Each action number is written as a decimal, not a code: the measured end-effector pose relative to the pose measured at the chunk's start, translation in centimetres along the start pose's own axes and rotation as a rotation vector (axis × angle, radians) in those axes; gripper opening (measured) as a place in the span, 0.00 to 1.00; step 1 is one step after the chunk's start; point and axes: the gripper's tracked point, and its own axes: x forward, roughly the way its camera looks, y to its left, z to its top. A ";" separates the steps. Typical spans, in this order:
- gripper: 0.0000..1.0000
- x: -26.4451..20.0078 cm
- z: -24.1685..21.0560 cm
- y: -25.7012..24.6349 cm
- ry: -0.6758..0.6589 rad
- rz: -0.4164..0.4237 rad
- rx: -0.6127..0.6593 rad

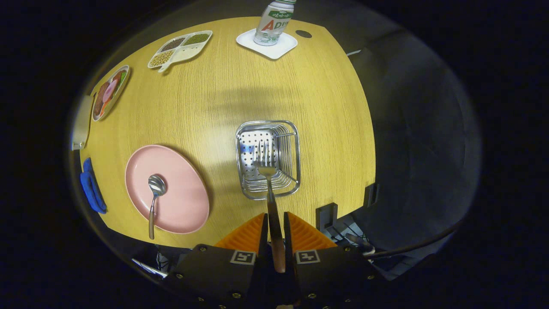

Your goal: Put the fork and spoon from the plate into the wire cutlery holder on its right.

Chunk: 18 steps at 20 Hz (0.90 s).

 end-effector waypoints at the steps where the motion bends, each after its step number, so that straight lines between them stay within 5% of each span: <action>1: 0.20 0.0 0.0 0.2 -0.006 0.006 0.004; 2: 0.41 -0.5 0.2 0.4 -0.015 0.014 0.010; 4: 0.47 -0.9 0.4 1.0 -0.040 0.029 0.017; 18: 0.47 -3.8 0.1 11.2 -0.148 0.010 -0.041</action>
